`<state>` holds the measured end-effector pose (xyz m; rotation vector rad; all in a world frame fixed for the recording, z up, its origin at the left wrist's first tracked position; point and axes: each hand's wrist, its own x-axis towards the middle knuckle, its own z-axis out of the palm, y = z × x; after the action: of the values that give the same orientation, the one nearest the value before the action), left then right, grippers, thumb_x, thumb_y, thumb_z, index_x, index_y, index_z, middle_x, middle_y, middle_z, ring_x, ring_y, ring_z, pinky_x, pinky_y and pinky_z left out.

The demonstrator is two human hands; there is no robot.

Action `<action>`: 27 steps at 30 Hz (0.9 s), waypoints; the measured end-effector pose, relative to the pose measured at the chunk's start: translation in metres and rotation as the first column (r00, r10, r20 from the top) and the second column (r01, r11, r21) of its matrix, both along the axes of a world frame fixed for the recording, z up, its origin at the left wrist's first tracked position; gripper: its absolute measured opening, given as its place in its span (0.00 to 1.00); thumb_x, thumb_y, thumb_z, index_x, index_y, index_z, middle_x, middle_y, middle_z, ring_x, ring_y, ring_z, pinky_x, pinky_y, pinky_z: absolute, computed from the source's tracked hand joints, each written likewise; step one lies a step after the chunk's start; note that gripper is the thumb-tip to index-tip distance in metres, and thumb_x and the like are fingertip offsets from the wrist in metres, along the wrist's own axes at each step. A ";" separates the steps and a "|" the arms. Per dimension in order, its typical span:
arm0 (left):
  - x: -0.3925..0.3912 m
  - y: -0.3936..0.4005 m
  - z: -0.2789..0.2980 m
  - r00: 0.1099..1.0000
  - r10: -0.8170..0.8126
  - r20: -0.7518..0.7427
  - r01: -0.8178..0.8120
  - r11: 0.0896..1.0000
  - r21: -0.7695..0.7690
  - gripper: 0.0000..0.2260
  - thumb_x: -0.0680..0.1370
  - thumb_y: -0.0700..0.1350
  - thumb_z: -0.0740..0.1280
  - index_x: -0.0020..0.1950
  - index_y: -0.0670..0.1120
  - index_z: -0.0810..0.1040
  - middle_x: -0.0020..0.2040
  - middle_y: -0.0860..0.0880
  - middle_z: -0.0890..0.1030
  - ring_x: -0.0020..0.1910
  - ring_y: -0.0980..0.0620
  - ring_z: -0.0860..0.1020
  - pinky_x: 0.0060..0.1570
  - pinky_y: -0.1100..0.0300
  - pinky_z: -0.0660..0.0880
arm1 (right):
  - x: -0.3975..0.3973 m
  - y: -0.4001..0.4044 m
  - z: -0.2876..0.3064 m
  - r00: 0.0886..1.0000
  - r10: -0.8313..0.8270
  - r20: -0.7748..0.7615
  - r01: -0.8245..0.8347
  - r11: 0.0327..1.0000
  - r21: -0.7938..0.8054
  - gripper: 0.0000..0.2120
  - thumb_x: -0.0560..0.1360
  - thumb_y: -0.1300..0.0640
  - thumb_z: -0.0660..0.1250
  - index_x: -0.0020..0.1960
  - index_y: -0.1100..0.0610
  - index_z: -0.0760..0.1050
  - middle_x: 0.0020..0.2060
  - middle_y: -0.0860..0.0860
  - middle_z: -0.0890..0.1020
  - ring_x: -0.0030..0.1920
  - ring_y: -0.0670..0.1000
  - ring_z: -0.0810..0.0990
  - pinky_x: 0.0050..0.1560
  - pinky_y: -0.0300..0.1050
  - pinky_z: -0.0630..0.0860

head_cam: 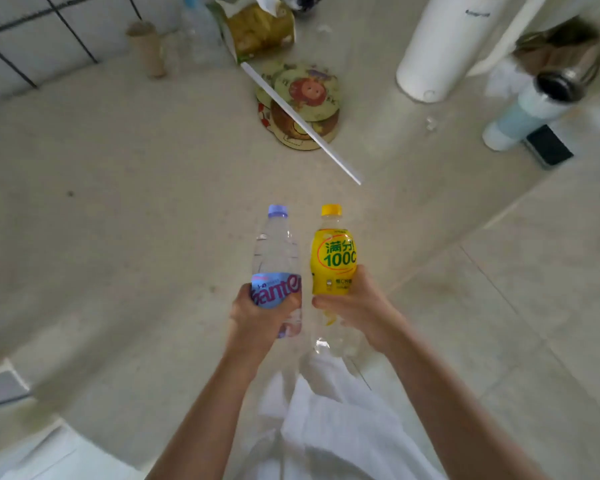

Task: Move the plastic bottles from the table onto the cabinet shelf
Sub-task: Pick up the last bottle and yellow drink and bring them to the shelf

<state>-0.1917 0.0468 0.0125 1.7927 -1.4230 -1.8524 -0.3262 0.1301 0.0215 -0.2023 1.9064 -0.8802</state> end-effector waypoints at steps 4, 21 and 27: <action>0.013 0.043 0.012 0.992 -0.126 0.018 0.127 0.990 -0.062 0.29 0.53 0.55 0.79 0.49 0.43 0.78 0.44 0.38 0.84 0.40 0.37 0.84 0.38 0.40 0.82 | 0.024 0.064 0.006 0.988 -0.135 0.069 0.141 0.985 -0.101 0.17 0.62 0.64 0.73 0.51 0.58 0.78 0.37 0.54 0.82 0.26 0.41 0.76 0.23 0.33 0.69; -0.051 0.292 0.036 0.592 -0.788 -0.170 0.781 0.612 -0.121 0.26 0.61 0.44 0.82 0.54 0.44 0.76 0.48 0.39 0.84 0.45 0.37 0.84 0.44 0.40 0.82 | 0.079 0.375 0.036 0.573 -0.818 -0.051 0.809 0.574 -0.130 0.32 0.56 0.54 0.75 0.58 0.57 0.72 0.46 0.54 0.84 0.45 0.53 0.84 0.44 0.55 0.83; -0.052 0.434 0.021 0.407 -0.890 -0.203 0.894 0.434 -0.110 0.20 0.65 0.43 0.80 0.52 0.49 0.77 0.46 0.44 0.84 0.40 0.52 0.84 0.34 0.59 0.80 | 0.113 0.518 0.046 0.379 -0.917 -0.126 0.918 0.390 -0.078 0.34 0.54 0.49 0.75 0.57 0.52 0.67 0.47 0.50 0.82 0.46 0.51 0.83 0.47 0.54 0.83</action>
<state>-0.2438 0.4804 0.0333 0.6533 -2.5650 -2.3554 -0.2132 0.6481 0.0677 0.9739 2.1137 -1.6244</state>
